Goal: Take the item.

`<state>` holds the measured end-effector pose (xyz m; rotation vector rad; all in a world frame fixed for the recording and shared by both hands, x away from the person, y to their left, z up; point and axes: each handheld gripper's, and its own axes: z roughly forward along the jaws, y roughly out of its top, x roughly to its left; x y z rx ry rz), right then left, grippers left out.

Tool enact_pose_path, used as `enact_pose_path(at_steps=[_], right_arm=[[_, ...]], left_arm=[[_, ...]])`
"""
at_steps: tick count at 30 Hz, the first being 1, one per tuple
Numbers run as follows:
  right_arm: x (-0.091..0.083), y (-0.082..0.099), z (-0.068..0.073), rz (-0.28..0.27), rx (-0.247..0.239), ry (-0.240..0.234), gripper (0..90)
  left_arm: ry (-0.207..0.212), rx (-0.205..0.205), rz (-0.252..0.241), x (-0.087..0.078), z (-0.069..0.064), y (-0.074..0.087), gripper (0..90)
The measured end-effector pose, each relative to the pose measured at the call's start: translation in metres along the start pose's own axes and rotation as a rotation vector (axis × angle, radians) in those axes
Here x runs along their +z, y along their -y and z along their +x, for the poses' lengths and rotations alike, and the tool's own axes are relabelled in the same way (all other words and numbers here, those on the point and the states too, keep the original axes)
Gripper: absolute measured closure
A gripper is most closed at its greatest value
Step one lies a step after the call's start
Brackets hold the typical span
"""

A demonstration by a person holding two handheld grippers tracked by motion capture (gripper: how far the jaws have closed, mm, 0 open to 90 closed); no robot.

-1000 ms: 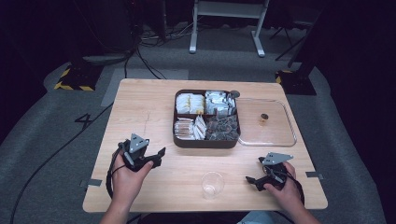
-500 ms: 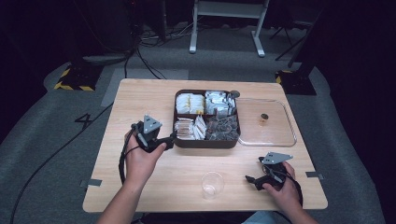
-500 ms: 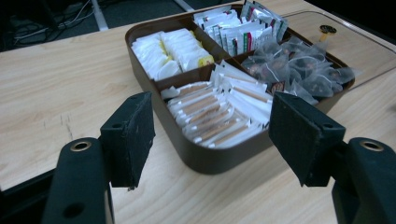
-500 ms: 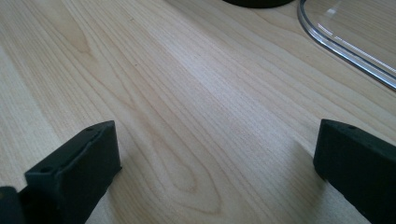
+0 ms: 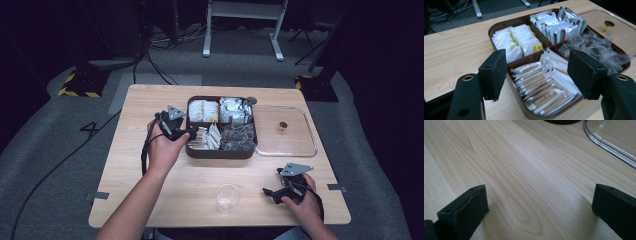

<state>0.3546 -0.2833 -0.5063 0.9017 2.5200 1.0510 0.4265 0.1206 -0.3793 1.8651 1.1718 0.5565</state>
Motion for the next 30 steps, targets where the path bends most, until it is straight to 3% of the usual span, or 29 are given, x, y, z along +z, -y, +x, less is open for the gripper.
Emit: enact_pose_path(at_steps=[5,10,14,17,21,30], right_arm=[[0.000,0.000,0.000,0.000,0.000,0.000,0.5],[0.000,0.000,0.000,0.000,0.000,0.000,0.5],[0.000,0.000,0.000,0.000,0.000,0.000,0.5],[0.000,0.000,0.000,0.000,0.000,0.000,0.5],[0.000,0.000,0.000,0.000,0.000,0.000,0.5],[0.000,0.000,0.000,0.000,0.001,0.000,0.5]], left_arm=[[-0.024,-0.025,-0.032,0.015,-0.001,-0.010,34.5],[-0.015,-0.016,-0.010,0.037,0.000,-0.018,34.6],[-0.019,-0.017,0.028,0.057,0.003,-0.022,34.6],[0.004,-0.058,0.031,0.068,0.006,-0.027,34.6],[0.013,-0.077,0.060,0.083,0.009,-0.030,34.6],[0.013,-0.047,0.161,0.122,0.002,-0.033,38.9]])
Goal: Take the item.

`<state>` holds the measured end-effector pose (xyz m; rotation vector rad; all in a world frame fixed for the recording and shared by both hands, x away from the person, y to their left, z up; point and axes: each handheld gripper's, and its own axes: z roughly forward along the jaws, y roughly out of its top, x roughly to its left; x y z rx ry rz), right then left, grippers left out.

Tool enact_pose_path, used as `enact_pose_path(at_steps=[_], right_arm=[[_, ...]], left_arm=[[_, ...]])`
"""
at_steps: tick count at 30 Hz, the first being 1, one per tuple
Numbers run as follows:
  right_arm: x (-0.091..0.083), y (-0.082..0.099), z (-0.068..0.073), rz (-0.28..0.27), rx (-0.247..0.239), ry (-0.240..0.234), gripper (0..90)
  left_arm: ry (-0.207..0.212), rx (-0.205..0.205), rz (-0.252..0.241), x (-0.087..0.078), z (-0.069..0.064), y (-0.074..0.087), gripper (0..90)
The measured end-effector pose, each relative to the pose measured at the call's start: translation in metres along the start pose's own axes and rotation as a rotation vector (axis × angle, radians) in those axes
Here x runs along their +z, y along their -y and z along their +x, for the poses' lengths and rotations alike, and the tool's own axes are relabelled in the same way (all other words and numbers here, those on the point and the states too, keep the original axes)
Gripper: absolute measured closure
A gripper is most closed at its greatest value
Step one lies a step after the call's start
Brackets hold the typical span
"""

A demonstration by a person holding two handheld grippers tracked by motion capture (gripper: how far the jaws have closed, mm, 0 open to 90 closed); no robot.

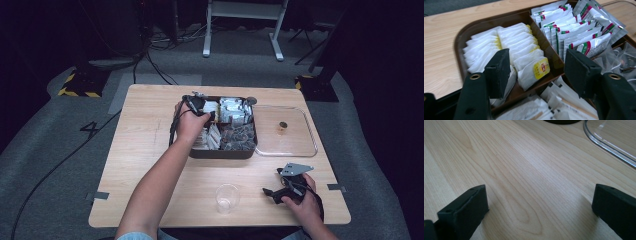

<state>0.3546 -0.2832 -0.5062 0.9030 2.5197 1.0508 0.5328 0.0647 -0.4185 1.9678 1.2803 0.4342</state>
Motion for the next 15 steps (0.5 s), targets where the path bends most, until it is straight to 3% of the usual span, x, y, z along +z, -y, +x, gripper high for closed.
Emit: enact_pose_path(at_steps=[3,4,5,6,7,15], right_arm=[[0.000,0.000,0.000,0.000,0.000,0.000,0.5],[0.000,0.000,0.000,0.000,0.000,0.000,0.5],[0.000,0.000,0.000,0.000,0.000,0.000,0.5],[0.000,0.000,0.000,0.000,0.000,0.000,0.5],[0.000,0.000,0.000,0.000,0.000,0.000,0.5],[0.000,0.000,0.000,0.000,0.001,0.000,0.5]], left_arm=[[0.002,0.012,0.034,0.015,0.000,-0.003,43.4],[0.011,-0.001,0.038,0.017,0.000,-0.003,49.3],[0.011,-0.001,0.038,0.017,0.000,-0.003,50.5],[0.040,-0.042,0.036,0.024,0.000,-0.002,50.6],[0.045,-0.044,0.043,0.027,0.000,-0.002,51.1],[0.028,-0.027,0.091,0.042,0.005,0.001,52.9]])
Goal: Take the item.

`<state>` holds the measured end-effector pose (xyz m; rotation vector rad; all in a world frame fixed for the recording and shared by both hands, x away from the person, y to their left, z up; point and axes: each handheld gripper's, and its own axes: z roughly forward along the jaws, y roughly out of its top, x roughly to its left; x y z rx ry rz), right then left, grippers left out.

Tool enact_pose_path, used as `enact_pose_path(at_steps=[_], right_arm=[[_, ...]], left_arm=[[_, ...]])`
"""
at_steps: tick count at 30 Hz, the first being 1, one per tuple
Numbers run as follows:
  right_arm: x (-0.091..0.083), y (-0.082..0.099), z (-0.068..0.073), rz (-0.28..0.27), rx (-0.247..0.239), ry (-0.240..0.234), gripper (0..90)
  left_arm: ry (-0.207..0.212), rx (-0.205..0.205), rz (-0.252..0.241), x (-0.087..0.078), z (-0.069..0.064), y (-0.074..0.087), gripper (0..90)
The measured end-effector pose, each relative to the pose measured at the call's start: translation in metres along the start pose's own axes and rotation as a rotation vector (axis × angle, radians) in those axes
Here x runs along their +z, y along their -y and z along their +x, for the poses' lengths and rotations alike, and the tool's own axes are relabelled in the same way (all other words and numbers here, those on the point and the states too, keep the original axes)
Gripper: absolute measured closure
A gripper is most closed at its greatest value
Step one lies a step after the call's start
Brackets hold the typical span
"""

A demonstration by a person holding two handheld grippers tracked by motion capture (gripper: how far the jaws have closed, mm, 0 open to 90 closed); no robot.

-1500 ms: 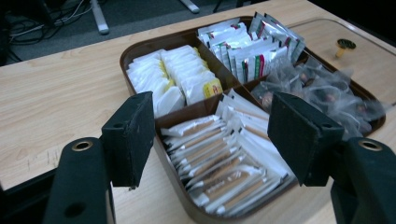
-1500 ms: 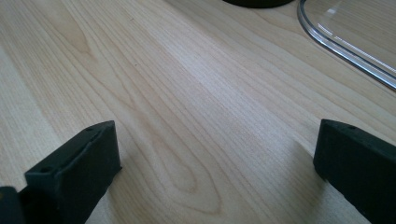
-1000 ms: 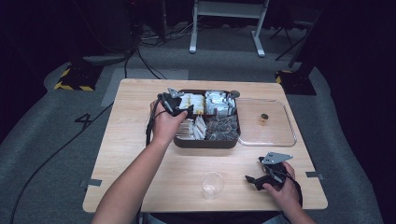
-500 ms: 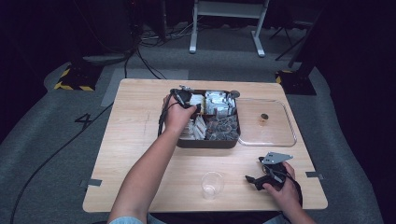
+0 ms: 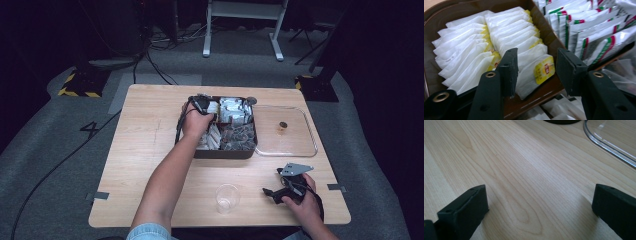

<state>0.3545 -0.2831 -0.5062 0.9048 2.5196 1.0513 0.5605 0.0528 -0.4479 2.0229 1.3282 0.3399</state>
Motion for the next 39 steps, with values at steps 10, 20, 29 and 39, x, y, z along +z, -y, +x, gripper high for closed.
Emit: enact_pose_path(at_steps=[10,20,29,39], right_arm=[[0.000,0.000,0.000,-0.001,0.002,0.000,0.5],[0.000,0.000,0.000,-0.002,0.003,0.000,0.4],[0.000,0.000,0.000,-0.001,0.002,0.000,0.5],[0.000,0.000,0.000,-0.002,0.004,0.001,0.5]], left_arm=[[0.009,0.021,0.058,0.009,0.005,-0.004,63.7],[0.009,0.110,0.100,0.010,0.000,-0.002,87.7],[0.027,0.146,0.074,0.001,0.001,-0.005,90.0],[0.053,0.181,0.023,-0.022,-0.001,-0.016,90.0]])
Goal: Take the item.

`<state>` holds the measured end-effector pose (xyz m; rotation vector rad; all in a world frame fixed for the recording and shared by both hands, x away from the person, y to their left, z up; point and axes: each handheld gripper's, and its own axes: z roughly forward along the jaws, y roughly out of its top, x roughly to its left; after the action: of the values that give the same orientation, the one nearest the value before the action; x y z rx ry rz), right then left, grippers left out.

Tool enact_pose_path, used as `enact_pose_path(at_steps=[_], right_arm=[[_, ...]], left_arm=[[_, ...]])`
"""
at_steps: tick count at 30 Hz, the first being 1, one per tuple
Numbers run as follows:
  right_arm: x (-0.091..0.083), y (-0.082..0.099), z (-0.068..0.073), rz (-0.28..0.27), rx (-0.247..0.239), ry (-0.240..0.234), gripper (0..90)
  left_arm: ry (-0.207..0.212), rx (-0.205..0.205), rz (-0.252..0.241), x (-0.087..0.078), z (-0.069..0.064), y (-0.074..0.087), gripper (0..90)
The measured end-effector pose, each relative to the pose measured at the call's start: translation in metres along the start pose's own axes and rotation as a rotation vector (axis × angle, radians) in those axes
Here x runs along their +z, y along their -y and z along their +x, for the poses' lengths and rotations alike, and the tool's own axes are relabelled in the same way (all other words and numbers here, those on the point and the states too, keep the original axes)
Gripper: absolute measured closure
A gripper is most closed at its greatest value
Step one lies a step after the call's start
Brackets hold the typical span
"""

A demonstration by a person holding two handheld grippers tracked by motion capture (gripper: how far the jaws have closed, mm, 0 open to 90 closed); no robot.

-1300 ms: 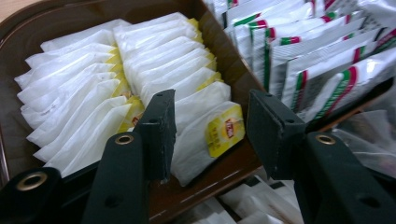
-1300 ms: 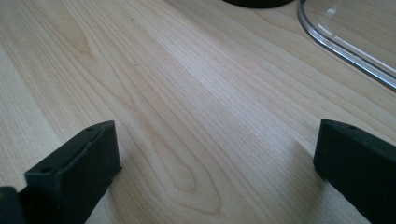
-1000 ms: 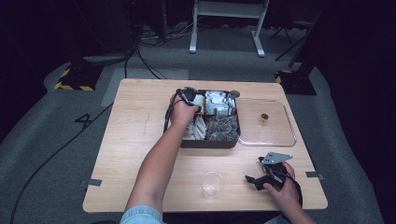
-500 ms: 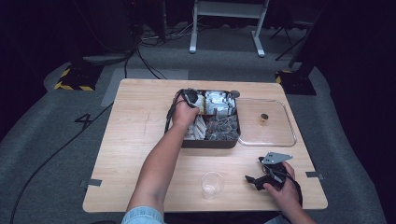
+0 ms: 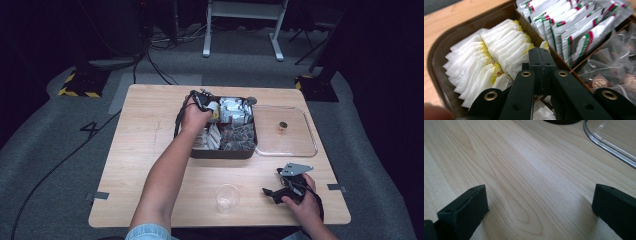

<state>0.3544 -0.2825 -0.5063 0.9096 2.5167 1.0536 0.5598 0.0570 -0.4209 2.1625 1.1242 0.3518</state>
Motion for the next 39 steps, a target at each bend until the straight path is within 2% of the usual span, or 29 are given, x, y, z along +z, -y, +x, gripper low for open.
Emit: enact_pose_path(at_steps=[4,7,10,12,15,16,17,20,22,23,24,31,34,38,39], right_arm=[[0.000,0.000,0.000,-0.001,-0.001,0.003,0.4],[0.000,0.000,0.000,0.000,-0.001,0.002,0.4],[0.000,0.000,0.000,0.000,0.000,0.002,0.4],[0.000,0.000,0.000,0.000,0.000,0.002,0.4],[0.000,0.000,0.000,0.000,0.000,0.002,0.4],[0.000,0.000,0.000,0.000,0.001,0.002,0.4],[0.000,0.000,0.000,0.000,0.000,0.002,0.4],[0.000,0.000,0.000,0.000,0.000,0.001,0.4],[0.000,0.000,0.000,0.001,-0.003,0.001,0.4],[0.000,0.000,0.000,0.001,-0.003,0.001,0.4],[0.000,0.000,0.000,0.001,-0.003,0.001,0.4],[0.000,0.000,0.000,0.001,-0.002,0.001,0.4],[0.000,0.000,0.000,0.001,-0.002,0.001,0.4],[0.000,0.000,0.000,0.001,-0.001,0.001,0.4],[0.000,0.000,0.000,0.001,-0.002,0.001,0.4]], left_arm=[[0.009,0.020,-0.023,-0.009,-0.001,-0.004,90.0],[0.025,0.042,-0.056,-0.026,-0.003,-0.009,90.0],[0.037,0.050,-0.079,-0.035,-0.005,-0.011,90.0],[0.075,0.063,-0.119,-0.049,-0.008,-0.013,90.0],[0.101,0.062,-0.160,-0.062,-0.010,-0.012,90.0],[0.101,0.062,-0.160,-0.062,-0.010,-0.012,90.0],[0.117,0.078,-0.172,-0.071,-0.011,-0.011,90.0],[0.126,0.097,-0.178,-0.080,-0.014,-0.010,90.0],[0.145,0.115,-0.192,-0.093,-0.019,-0.008,90.0],[0.145,0.115,-0.192,-0.093,-0.019,-0.008,90.0],[0.159,0.136,-0.204,-0.102,-0.023,-0.007,90.0],[0.203,0.195,-0.239,-0.128,-0.041,0.000,90.0],[0.231,0.254,-0.258,-0.144,-0.053,0.006,90.0],[0.258,0.283,-0.280,-0.156,-0.062,0.013,90.0],[0.267,0.308,-0.286,-0.164,-0.068,0.019,90.0]])
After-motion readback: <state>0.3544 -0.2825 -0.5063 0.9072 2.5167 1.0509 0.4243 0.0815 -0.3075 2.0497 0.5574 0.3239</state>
